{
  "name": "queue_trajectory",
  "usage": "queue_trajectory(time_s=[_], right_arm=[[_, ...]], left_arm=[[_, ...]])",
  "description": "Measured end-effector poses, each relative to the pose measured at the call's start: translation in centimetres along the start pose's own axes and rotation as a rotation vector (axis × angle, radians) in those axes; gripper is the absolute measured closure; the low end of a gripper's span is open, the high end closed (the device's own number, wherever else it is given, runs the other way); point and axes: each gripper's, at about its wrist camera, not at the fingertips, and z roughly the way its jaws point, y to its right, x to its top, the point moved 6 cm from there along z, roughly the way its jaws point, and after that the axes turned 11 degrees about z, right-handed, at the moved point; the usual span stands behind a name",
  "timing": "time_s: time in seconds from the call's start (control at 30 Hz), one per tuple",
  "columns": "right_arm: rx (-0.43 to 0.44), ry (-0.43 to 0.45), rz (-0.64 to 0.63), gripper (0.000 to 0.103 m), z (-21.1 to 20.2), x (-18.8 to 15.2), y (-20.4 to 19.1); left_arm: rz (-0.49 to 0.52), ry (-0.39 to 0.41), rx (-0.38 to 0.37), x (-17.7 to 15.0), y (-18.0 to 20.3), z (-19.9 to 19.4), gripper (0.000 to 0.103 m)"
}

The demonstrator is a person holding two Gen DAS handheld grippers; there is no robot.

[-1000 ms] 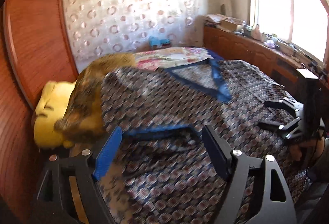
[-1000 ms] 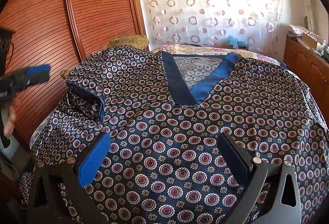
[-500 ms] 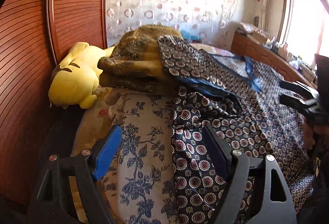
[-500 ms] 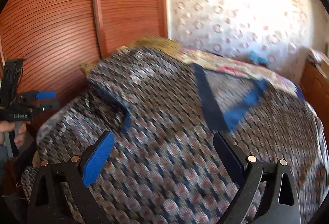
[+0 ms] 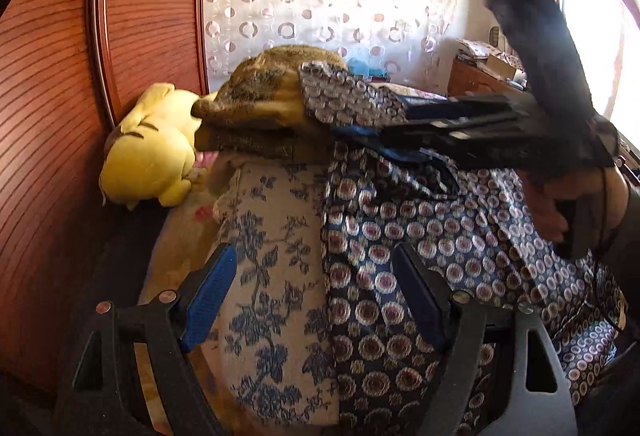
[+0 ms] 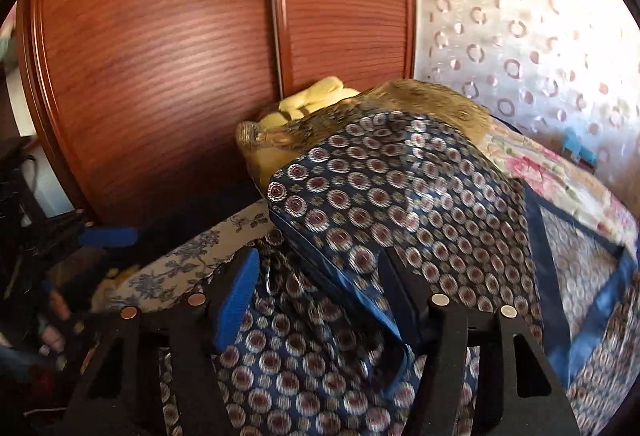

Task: Fold small clothes
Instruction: 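Grasp the shirt's opposite side edge with the right tool, then fold the gripped side over toward the collar and open the right tool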

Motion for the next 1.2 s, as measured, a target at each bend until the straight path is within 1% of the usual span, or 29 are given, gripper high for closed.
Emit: queue_trajectory(time_s=[0.1, 0.17, 0.23, 0.27, 0.3, 0.33, 0.4, 0.5, 0.57, 0.6, 0.67, 0.7, 0.73, 0.8, 0.87, 0.9, 0.93, 1.0, 1.07, 1.1, 1.2], right_arm=[[-0.031, -0.032, -0.028, 0.040, 1.6, 0.5, -0.5], [-0.065, -0.059, -0.046, 0.052, 3.4, 1.2, -1.1], [-0.080, -0.081, -0.048, 0.081, 4.3, 1.3, -1.0], [-0.084, -0.080, -0.052, 0.086, 4.5, 1.5, -1.0], [-0.082, -0.079, -0.052, 0.092, 4.5, 1.6, -1.0], [-0.078, -0.077, -0.049, 0.096, 4.5, 1.8, -0.9], [-0.058, -0.038, -0.020, 0.096, 3.5, 2.5, -0.7], [-0.029, 0.048, 0.066, 0.097, 1.0, 4.0, 0.6], [-0.077, 0.098, 0.116, 0.097, -0.2, 4.9, 2.4], [-0.101, 0.108, 0.142, 0.097, -0.5, 5.1, 3.5], [-0.157, 0.106, 0.213, 0.097, -0.9, 5.1, 5.7], [-0.194, 0.088, 0.251, 0.096, -0.6, 4.9, 7.3], [-0.224, 0.062, 0.275, 0.088, -0.3, 4.6, 8.2], [-0.249, 0.034, 0.296, 0.081, 0.3, 4.2, 9.6], [-0.254, 0.033, 0.296, 0.078, 0.2, 3.7, 10.2], [-0.253, 0.032, 0.296, 0.074, 0.0, 3.5, 10.5], [-0.249, 0.031, 0.295, 0.065, -0.1, 3.3, 10.7], [-0.244, 0.045, 0.286, 0.054, -1.3, 2.8, 10.9], [-0.245, 0.057, 0.277, 0.049, -2.8, 1.7, 11.3], [-0.252, 0.058, 0.273, 0.045, -3.5, 1.0, 11.6], [-0.270, 0.055, 0.278, 0.043, -5.3, -1.0, 12.8]], left_arm=[[-0.016, -0.018, -0.003, -0.8, -0.2, 0.4, 0.022], [-0.023, -0.024, -0.004, -1.1, -0.3, 0.5, 0.022], [-0.024, -0.023, -0.006, -1.1, -0.3, 0.4, 0.022], [-0.023, -0.021, -0.007, -1.1, -0.2, 0.4, 0.022], [-0.023, -0.020, -0.009, -1.1, -0.2, 0.4, 0.022], [-0.022, -0.018, -0.010, -1.1, -0.1, 0.3, 0.022], [-0.021, -0.016, -0.014, -1.0, 0.1, 0.3, 0.022], [-0.018, -0.014, -0.023, -0.9, 0.4, 0.4, 0.022], [-0.011, -0.015, -0.026, -0.7, 0.8, 0.5, 0.022], [-0.009, -0.013, -0.028, -0.5, 0.9, 0.5, 0.022], [-0.004, -0.008, -0.034, -0.2, 1.3, 0.6, 0.022], [-0.001, -0.006, -0.037, 0.0, 1.5, 0.7, 0.022], [0.004, -0.003, -0.040, 0.3, 1.7, 0.7, 0.022], [0.011, 0.004, -0.042, 0.8, 1.9, 0.9, 0.022], [0.016, 0.013, -0.046, 1.4, 2.1, 1.1, 0.022], [0.021, 0.017, -0.045, 1.9, 2.3, 1.2, 0.022], [0.023, 0.023, -0.045, 2.3, 2.4, 1.2, 0.022], [0.026, 0.030, -0.048, 3.1, 2.8, 1.5, 0.022], [0.034, 0.042, -0.061, 4.1, 3.5, 1.7, 0.022], [0.040, 0.047, -0.068, 4.6, 3.9, 1.8, 0.022], [0.071, 0.053, -0.095, 6.0, 5.8, 2.7, 0.022]])
